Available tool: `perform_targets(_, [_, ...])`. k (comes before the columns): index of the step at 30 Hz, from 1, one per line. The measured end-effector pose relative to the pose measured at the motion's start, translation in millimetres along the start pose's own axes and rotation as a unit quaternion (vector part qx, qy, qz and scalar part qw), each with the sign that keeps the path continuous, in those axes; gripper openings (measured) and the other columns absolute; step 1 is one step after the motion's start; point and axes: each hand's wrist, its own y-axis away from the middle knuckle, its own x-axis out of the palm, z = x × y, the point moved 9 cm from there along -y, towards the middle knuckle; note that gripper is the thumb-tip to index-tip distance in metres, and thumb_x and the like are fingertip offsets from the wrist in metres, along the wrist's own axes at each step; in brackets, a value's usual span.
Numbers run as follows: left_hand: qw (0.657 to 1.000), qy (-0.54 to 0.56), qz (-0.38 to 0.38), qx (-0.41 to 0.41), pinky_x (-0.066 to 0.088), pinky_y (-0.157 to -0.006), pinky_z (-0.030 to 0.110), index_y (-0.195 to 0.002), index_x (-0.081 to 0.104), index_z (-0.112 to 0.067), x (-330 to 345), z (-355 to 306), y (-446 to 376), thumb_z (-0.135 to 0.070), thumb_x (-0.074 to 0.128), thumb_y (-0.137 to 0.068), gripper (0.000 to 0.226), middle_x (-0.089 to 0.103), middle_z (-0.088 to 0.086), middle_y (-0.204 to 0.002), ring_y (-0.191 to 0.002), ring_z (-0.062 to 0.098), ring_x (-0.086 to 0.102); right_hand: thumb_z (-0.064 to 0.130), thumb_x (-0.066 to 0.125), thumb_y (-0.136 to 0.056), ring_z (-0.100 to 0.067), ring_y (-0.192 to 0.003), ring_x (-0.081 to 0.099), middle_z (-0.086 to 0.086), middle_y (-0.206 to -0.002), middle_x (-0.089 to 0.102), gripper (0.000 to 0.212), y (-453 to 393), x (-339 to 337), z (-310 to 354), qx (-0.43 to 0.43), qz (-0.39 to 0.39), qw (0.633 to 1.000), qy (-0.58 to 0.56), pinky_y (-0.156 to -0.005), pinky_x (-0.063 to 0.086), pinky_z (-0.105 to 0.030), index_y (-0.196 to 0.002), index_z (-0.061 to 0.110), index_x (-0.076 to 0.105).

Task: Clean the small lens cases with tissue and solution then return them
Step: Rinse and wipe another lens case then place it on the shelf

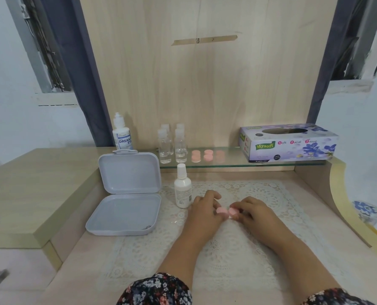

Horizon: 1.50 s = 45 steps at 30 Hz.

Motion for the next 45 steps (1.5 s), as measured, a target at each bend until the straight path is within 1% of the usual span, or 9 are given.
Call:
perform_targets(3, [1.0, -0.012, -0.003, -0.001, 0.042, -0.09, 0.03, -0.121, 0.045, -0.031, -2, -3, 1, -0.037, 0.071, -0.079, 0.05, 0.05, -0.01, -0.099, -0.104, 0.012, 0.044, 0.034, 0.06, -0.093, -0.008, -0.094, 0.05, 0.013, -0.1, 0.055, 0.023, 0, -1, 1, 0.0, 0.0, 1.0, -0.002, -0.088, 0.043, -0.031, -0.114, 0.03, 0.067])
perform_targets(6, [0.999, -0.036, 0.009, 0.029, 0.041, -0.094, 0.031, -0.126, 0.043, -0.03, 0, -6, 1, -0.016, 0.06, -0.083, 0.048, 0.051, -0.012, -0.104, -0.108, 0.013, 0.042, 0.033, 0.06, -0.094, -0.009, -0.093, 0.05, 0.011, -0.099, 0.056, 0.022, 0, -1, 1, 0.0, 0.0, 1.0, -0.001, -0.088, 0.044, -0.032, -0.114, 0.03, 0.068])
perform_targets(9, [0.999, -0.035, 0.004, 0.039, 0.041, -0.093, 0.029, -0.12, 0.046, -0.029, 0, -6, 2, -0.01, 0.055, -0.085, 0.042, 0.053, -0.013, -0.1, -0.105, 0.01, 0.043, 0.031, 0.059, -0.094, -0.008, -0.093, 0.05, 0.012, -0.099, 0.056, 0.022, 0, -1, 1, -0.002, 0.001, 1.0, 0.003, -0.087, 0.044, -0.032, -0.114, 0.03, 0.068])
perform_targets(14, [1.0, 0.011, 0.001, 0.001, 0.043, -0.086, 0.026, -0.113, 0.049, -0.028, -2, -5, 2, -0.033, 0.072, -0.078, 0.042, 0.051, -0.007, -0.1, -0.101, 0.012, 0.044, 0.033, 0.06, -0.093, -0.005, -0.091, 0.049, 0.015, -0.097, 0.054, 0.021, 1, -2, 2, -0.003, 0.001, 1.0, -0.01, -0.087, 0.043, -0.029, -0.112, 0.03, 0.068])
perform_targets(20, [0.999, -0.027, 0.003, 0.023, 0.043, -0.09, 0.026, -0.107, 0.045, -0.03, 0, -3, 1, -0.008, 0.056, -0.083, 0.034, 0.055, -0.01, -0.103, -0.103, 0.01, 0.046, 0.031, 0.06, -0.093, -0.004, -0.09, 0.048, 0.015, -0.096, 0.053, 0.022, 1, -2, 3, -0.006, -0.002, 1.0, -0.004, -0.084, 0.042, -0.026, -0.114, 0.029, 0.068])
perform_targets(27, [1.0, 0.004, -0.013, -0.01, 0.041, -0.079, 0.019, -0.102, 0.047, -0.029, -2, 1, 0, -0.022, 0.071, -0.081, 0.033, 0.051, -0.005, -0.099, -0.095, 0.009, 0.048, 0.032, 0.061, -0.093, -0.005, -0.093, 0.048, 0.015, -0.097, 0.053, 0.022, 0, -2, 2, -0.004, 0.003, 1.0, -0.004, -0.085, 0.041, -0.025, -0.113, 0.03, 0.068])
perform_targets(35, [0.992, -0.001, -0.12, -0.043, 0.044, -0.069, 0.018, -0.087, 0.053, -0.019, -21, 11, -2, -0.013, 0.061, -0.089, 0.01, 0.057, 0.001, -0.095, -0.085, 0.013, 0.054, 0.03, 0.058, -0.094, -0.006, -0.095, 0.048, 0.015, -0.099, 0.054, 0.021, 1, -1, 1, 0.006, 0.006, 1.0, -0.008, -0.086, 0.041, -0.026, -0.114, 0.03, 0.067])
perform_targets(39, [0.992, -0.039, -0.112, -0.046, 0.05, -0.078, 0.031, -0.084, 0.057, -0.016, -18, 11, -3, -0.009, 0.061, -0.089, 0.009, 0.06, 0.001, -0.092, -0.088, 0.017, 0.056, 0.029, 0.058, -0.094, -0.006, -0.095, 0.048, 0.017, -0.098, 0.052, 0.022, 0, -1, 0, 0.007, 0.007, 1.0, -0.007, -0.084, 0.039, -0.024, -0.114, 0.03, 0.067])
perform_targets(45, [0.992, -0.095, -0.087, -0.017, 0.045, -0.083, 0.028, -0.092, 0.066, -0.011, -11, 8, -8, -0.008, 0.051, -0.093, 0.015, 0.062, 0.004, -0.098, -0.098, 0.019, 0.051, 0.028, 0.059, -0.094, -0.008, -0.095, 0.049, 0.013, -0.1, 0.055, 0.021, 1, 0, 0, 0.008, 0.007, 1.0, -0.01, -0.087, 0.042, -0.027, -0.113, 0.03, 0.067])
